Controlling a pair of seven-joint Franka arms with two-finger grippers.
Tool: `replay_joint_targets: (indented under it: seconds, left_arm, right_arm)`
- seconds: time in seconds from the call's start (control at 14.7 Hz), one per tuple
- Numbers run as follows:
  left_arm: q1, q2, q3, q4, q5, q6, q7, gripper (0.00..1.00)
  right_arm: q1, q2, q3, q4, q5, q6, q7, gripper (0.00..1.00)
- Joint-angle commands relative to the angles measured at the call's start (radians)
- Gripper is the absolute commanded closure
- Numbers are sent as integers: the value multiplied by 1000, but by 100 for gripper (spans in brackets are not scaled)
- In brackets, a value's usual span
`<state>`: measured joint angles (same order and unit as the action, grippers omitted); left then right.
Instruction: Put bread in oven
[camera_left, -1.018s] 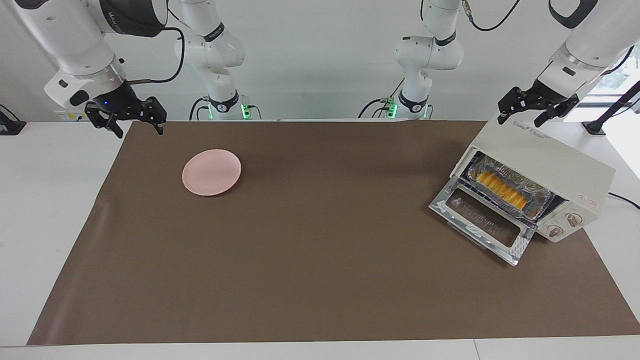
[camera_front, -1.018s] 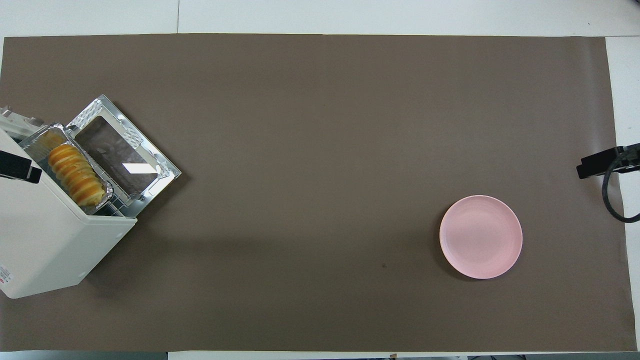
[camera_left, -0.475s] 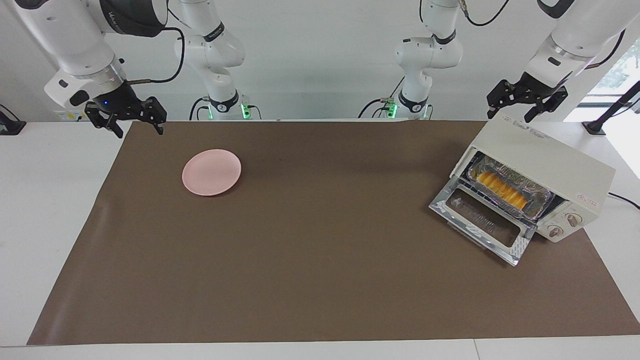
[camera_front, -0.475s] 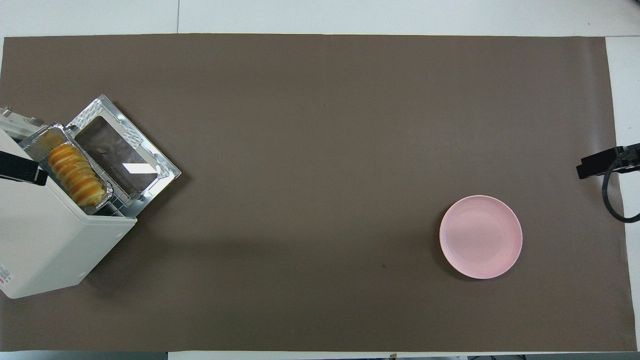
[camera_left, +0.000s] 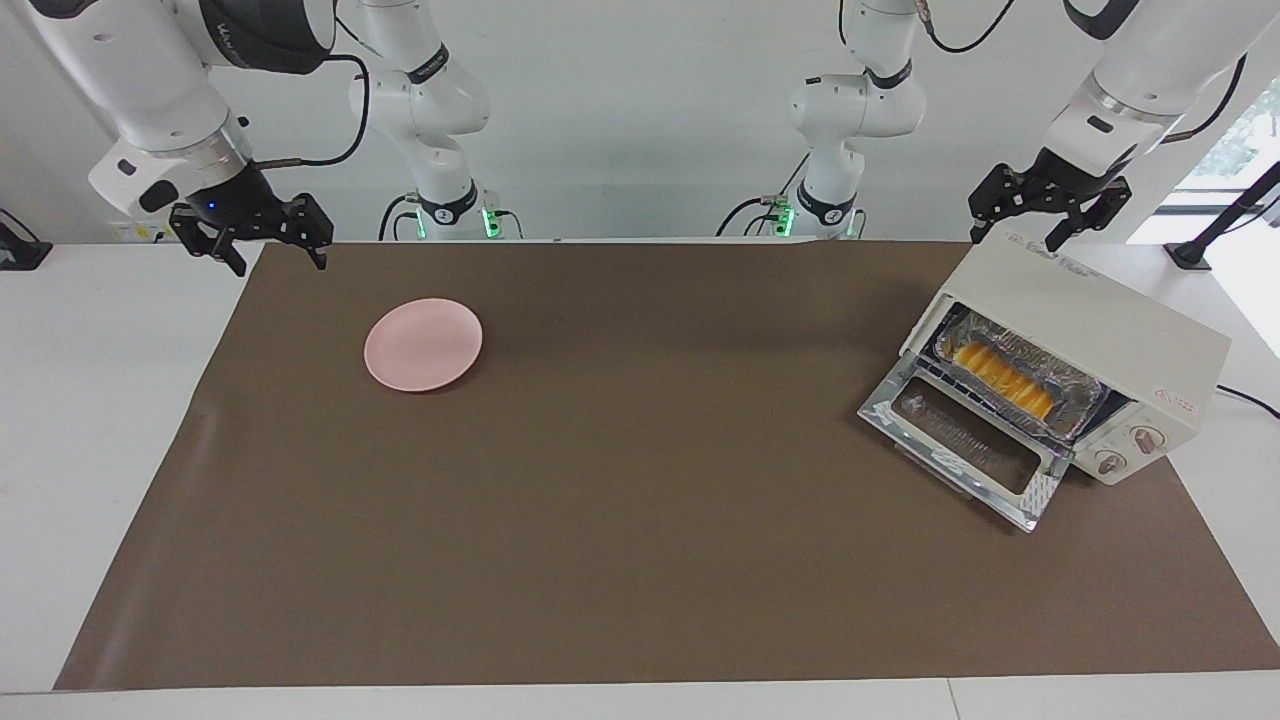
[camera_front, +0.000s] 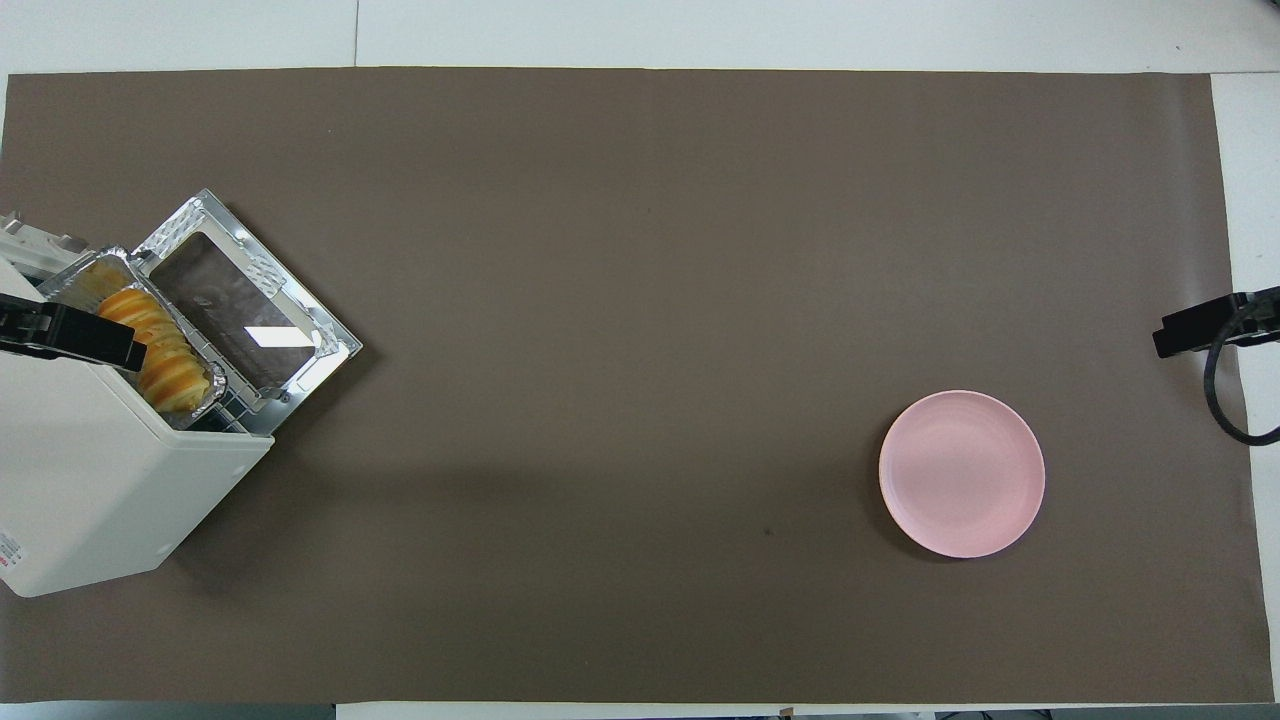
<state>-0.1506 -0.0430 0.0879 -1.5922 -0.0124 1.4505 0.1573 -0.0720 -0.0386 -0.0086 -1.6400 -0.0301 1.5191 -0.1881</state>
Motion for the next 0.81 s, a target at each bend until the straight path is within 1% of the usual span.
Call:
replay_joint_targets:
  seconds: [0.0, 0.2, 0.34, 0.75]
  left_arm:
    - [0, -41, 4, -57, 17, 43, -22, 0]
    - [-12, -40, 3, -60, 15, 68, -132, 0]
    - [-17, -41, 3, -64, 15, 76, -163, 0]
    - [-15, -48, 1, -80, 17, 116, -150, 0]
  right_arm:
    - [-8, -23, 6, -24, -5, -4, -14, 0]
    - [-8, -23, 6, -24, -5, -4, -14, 0]
    - [-8, -23, 6, -24, -5, -4, -14, 0]
    - [-8, -23, 6, -24, -5, -4, -14, 0]
